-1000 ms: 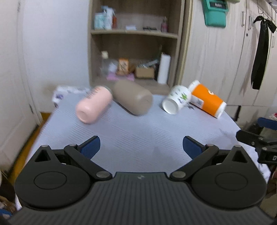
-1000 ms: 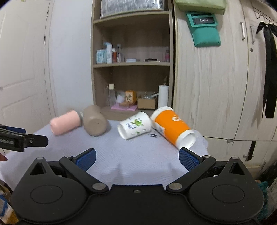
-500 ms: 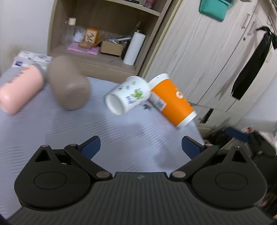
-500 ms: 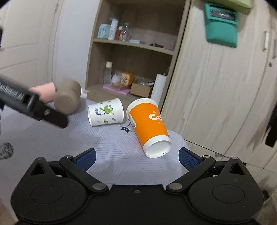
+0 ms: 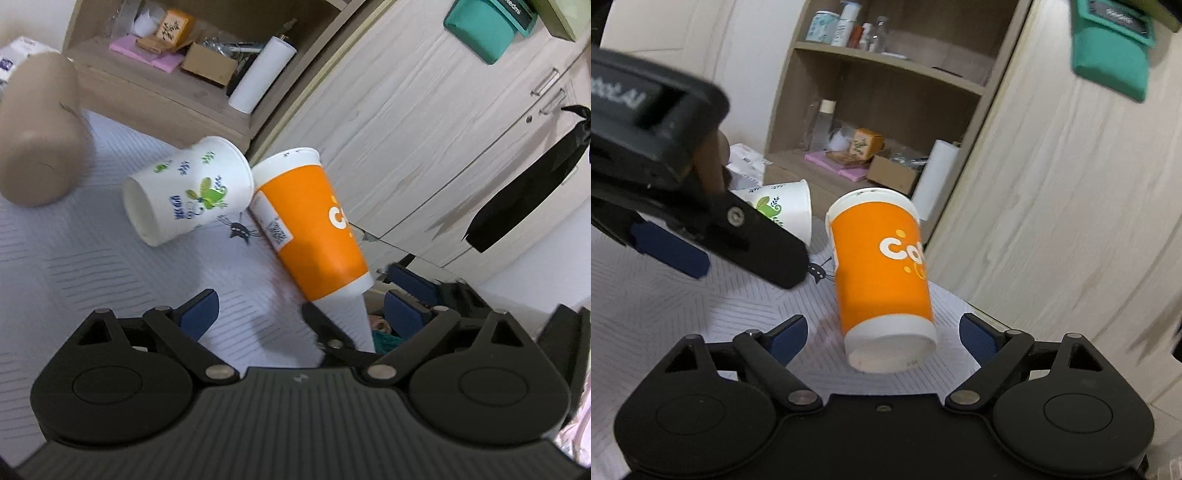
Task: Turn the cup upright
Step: 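Close the right gripper around the orange cup's body near its base, then lift the orange cup with the right gripper and rotate it rim-up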
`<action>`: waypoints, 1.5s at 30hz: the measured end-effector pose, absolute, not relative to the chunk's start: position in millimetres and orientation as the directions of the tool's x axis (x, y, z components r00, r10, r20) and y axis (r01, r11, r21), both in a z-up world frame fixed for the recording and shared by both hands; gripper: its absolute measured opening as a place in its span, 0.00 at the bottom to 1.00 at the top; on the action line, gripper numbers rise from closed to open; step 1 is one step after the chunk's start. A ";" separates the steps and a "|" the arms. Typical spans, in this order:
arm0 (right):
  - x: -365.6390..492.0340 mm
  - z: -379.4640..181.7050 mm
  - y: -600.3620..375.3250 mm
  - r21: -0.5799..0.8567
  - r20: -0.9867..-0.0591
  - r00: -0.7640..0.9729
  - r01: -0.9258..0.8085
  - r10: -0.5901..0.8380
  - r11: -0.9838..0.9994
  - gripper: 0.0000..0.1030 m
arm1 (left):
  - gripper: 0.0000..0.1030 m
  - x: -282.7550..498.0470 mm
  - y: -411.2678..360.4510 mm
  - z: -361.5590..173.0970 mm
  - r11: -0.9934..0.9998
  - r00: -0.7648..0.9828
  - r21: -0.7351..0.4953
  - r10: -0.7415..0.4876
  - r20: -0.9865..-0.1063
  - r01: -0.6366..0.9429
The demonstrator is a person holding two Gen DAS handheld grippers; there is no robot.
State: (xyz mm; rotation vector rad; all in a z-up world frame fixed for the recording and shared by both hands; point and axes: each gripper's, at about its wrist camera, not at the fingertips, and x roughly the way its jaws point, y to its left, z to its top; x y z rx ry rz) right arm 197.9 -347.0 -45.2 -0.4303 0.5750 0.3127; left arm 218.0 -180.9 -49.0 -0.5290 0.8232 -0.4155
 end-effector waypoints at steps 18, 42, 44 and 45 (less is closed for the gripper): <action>208.2 -49.0 -357.0 -0.227 -0.611 0.780 -0.338 0.137 0.913 0.71 | 0.84 234.6 -174.6 -69.7 0.724 0.592 -0.686 -0.585 -0.555 0.072; 160.2 -47.8 -388.5 0.378 -0.671 0.627 -0.168 0.395 0.910 0.71 | 0.77 230.9 -174.3 -77.9 0.671 0.504 -0.729 -0.680 -0.533 0.134; 158.3 -49.4 -384.4 0.400 -0.681 0.607 -0.162 0.410 0.902 0.71 | 0.72 226.8 -171.9 -77.4 0.673 0.477 -0.722 -0.694 -0.539 0.163; 155.9 -50.4 -383.0 0.406 -0.690 0.594 -0.157 0.415 0.900 0.71 | 0.66 222.7 -168.4 -78.0 0.668 0.462 -0.722 -0.705 -0.538 0.178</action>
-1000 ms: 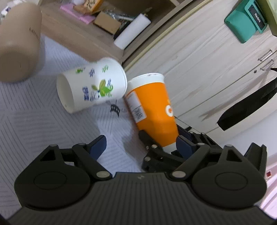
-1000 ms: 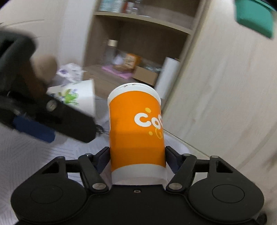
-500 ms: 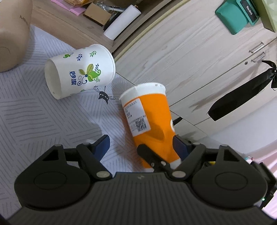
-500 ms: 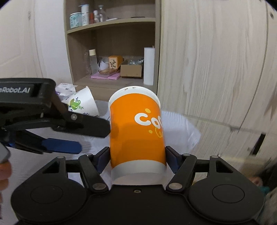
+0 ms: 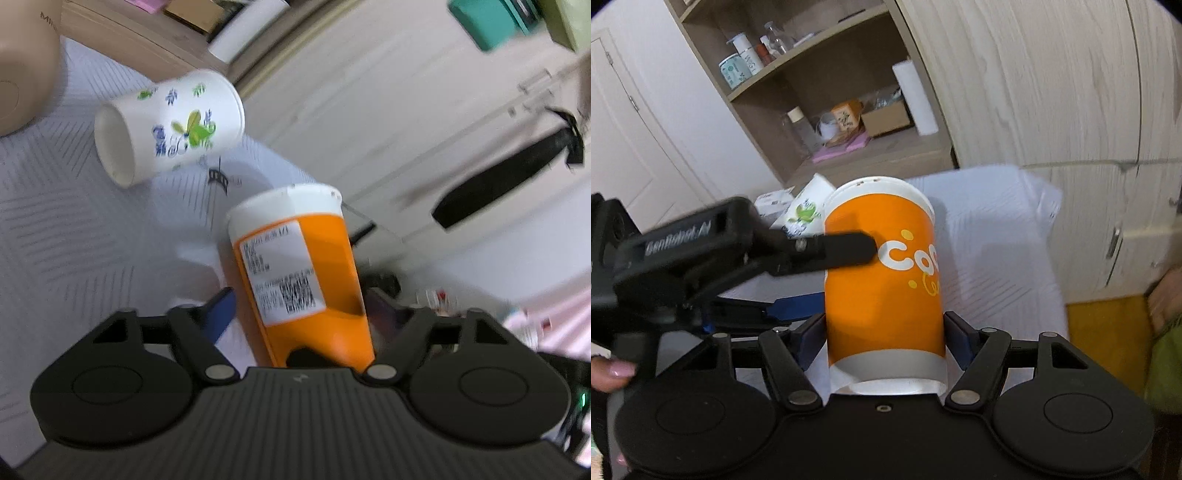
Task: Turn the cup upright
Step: 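Lift the orange cup with the right gripper and rotate it rim-up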
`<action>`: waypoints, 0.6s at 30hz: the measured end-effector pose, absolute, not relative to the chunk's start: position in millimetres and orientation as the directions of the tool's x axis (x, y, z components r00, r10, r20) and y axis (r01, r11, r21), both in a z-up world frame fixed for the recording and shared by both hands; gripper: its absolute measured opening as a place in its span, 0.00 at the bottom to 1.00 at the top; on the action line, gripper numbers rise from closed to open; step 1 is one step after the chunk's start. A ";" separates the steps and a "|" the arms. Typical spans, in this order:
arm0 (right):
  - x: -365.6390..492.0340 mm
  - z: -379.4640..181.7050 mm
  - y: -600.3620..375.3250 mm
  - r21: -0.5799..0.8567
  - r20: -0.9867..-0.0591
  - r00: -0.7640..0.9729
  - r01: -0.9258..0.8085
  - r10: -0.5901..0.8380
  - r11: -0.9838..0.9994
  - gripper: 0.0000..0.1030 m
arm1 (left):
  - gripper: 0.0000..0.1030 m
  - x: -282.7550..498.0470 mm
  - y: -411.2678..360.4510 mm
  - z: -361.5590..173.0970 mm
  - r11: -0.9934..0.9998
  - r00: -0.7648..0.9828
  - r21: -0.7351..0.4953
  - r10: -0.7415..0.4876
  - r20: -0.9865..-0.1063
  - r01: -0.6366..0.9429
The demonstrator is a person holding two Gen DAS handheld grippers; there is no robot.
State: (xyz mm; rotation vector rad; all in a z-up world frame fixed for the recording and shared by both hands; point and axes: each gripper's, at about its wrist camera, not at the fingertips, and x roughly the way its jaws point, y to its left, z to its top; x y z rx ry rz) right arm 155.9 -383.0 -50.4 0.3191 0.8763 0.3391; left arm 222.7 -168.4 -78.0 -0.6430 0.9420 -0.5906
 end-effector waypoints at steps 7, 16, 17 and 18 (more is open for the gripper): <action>127.6 -44.5 -356.5 0.446 -0.721 0.493 -0.207 0.486 0.871 0.71 | 0.60 186.2 -136.2 -70.0 0.674 0.432 -0.677 -0.726 -0.535 0.295; 118.4 -35.2 -310.3 0.478 -0.732 0.389 -0.291 0.559 0.828 0.71 | 0.59 159.0 -88.2 -54.2 0.715 0.417 -0.636 -0.693 -0.587 0.292; 119.0 -35.0 -305.2 0.485 -0.732 0.378 -0.294 0.566 0.824 0.72 | 0.59 158.3 -85.4 -52.4 0.721 0.423 -0.625 -0.688 -0.590 0.299; 121.4 -36.2 -303.6 0.482 -0.736 0.370 -0.301 0.566 0.823 0.73 | 0.59 158.3 -81.3 -51.8 0.723 0.424 -0.622 -0.685 -0.592 0.301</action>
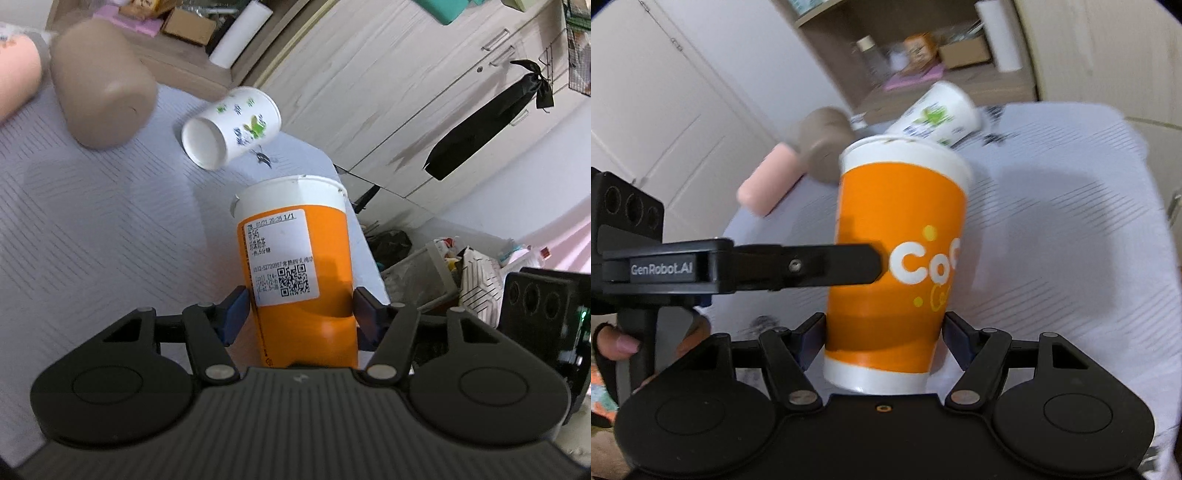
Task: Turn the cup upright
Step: 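Lift the orange cup with the right gripper and rotate it rim-up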
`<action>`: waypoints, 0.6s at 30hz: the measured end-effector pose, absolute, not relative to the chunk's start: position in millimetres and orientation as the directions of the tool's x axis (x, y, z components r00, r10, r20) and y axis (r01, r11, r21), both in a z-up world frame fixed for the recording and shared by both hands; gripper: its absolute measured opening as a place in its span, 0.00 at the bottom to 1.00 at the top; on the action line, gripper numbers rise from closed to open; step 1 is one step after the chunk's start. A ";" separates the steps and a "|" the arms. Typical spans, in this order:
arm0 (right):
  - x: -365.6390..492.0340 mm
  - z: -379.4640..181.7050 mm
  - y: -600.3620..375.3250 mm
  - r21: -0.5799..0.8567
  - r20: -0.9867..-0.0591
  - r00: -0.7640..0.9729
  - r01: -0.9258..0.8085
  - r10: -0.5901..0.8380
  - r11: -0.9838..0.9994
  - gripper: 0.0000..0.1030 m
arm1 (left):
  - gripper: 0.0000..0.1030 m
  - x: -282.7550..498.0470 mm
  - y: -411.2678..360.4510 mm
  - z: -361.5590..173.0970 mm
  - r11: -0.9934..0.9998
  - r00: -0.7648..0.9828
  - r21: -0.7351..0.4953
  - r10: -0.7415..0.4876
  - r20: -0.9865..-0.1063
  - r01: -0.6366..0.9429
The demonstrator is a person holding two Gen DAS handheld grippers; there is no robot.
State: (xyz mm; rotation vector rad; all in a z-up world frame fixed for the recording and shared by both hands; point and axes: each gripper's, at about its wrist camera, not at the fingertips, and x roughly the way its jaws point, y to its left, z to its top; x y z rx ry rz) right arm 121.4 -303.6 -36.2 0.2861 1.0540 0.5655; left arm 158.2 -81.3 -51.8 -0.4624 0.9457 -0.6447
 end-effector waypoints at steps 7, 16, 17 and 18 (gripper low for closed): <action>132.9 -42.7 -292.9 0.486 -0.750 0.308 -0.342 0.585 0.804 0.75 | 0.58 166.6 -60.5 -63.6 0.709 0.390 -0.660 -0.697 -0.602 0.249; 133.9 -27.5 -279.8 0.321 -0.792 0.344 -0.468 0.504 0.823 0.87 | 0.59 177.0 -54.0 -73.0 0.654 0.336 -0.719 -0.749 -0.571 0.235; 139.1 -26.9 -280.4 0.318 -0.796 0.342 -0.464 0.499 0.827 0.90 | 0.59 179.2 -52.9 -74.8 0.647 0.330 -0.727 -0.755 -0.567 0.230; 145.8 -28.4 -280.8 0.324 -0.799 0.337 -0.456 0.498 0.829 0.92 | 0.59 180.2 -52.0 -76.1 0.641 0.324 -0.734 -0.760 -0.564 0.226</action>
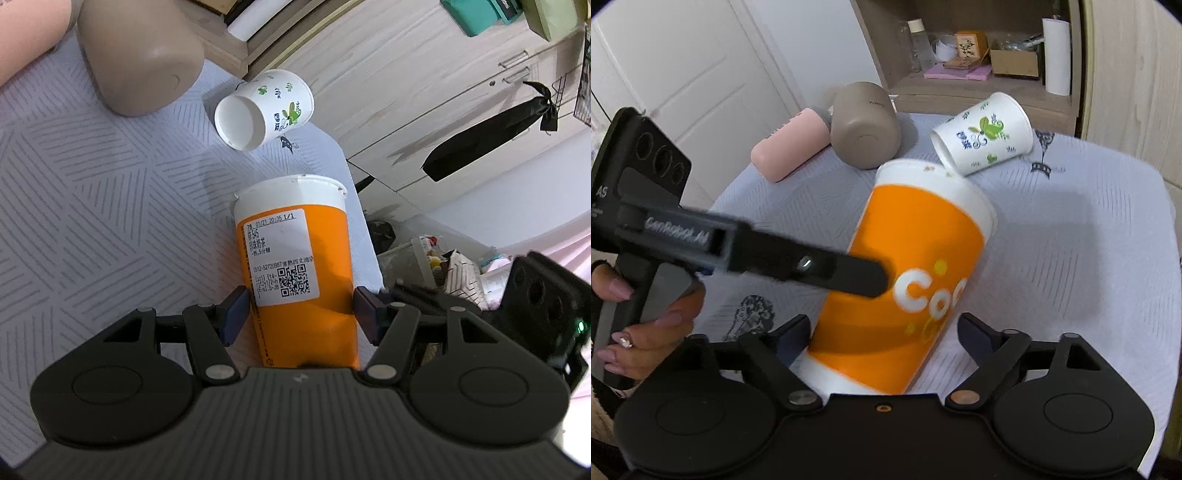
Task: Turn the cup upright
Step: 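Lift the orange cup with the right gripper and rotate it rim-up, then lower the upright orange cup onto the cloth with the right gripper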
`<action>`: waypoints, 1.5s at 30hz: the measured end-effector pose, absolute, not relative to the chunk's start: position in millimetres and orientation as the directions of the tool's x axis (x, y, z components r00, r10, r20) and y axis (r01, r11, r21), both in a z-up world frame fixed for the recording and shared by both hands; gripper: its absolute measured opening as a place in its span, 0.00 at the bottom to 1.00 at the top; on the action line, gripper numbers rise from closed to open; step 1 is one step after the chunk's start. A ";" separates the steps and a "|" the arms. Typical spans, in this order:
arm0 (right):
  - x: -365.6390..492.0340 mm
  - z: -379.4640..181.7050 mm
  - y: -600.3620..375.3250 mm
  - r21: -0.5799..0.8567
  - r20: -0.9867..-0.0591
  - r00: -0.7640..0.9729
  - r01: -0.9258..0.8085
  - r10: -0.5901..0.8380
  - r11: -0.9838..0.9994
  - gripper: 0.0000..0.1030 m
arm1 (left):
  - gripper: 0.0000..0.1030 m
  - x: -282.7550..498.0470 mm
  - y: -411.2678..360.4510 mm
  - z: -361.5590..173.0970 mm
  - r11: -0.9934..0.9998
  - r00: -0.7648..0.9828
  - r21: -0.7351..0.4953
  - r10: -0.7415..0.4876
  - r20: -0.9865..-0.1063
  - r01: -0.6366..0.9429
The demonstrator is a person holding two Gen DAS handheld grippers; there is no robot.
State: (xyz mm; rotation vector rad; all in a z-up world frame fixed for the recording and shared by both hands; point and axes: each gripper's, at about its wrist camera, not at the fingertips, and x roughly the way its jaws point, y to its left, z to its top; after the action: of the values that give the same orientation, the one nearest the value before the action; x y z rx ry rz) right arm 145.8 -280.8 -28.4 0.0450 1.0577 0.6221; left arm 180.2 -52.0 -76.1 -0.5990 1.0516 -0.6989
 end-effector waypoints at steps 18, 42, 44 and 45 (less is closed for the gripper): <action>117.5 -16.4 -275.1 0.299 -0.732 0.437 -0.483 0.522 0.823 0.81 | 0.60 150.9 -51.9 -60.1 0.630 0.370 -0.642 -0.776 -0.510 0.437; 69.5 4.9 -214.7 -0.106 -0.461 0.723 -0.621 0.515 0.777 0.78 | 0.59 111.8 -8.0 -12.2 0.741 0.568 -0.327 -0.665 -0.485 0.587; 68.7 1.9 -206.8 -0.204 -0.431 0.763 -0.603 0.482 0.771 0.78 | 0.59 119.7 -7.7 -13.2 0.749 0.581 -0.306 -0.654 -0.485 0.588; 70.5 0.9 -203.5 -0.233 -0.421 0.779 -0.588 0.465 0.775 0.78 | 0.59 123.9 -8.1 -13.7 0.750 0.582 -0.308 -0.653 -0.484 0.585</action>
State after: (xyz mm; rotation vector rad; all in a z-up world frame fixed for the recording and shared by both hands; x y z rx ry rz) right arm 70.5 -203.5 0.9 -0.3666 0.3536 0.5827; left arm 123.9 -8.1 -13.7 -0.1195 0.6139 -0.7253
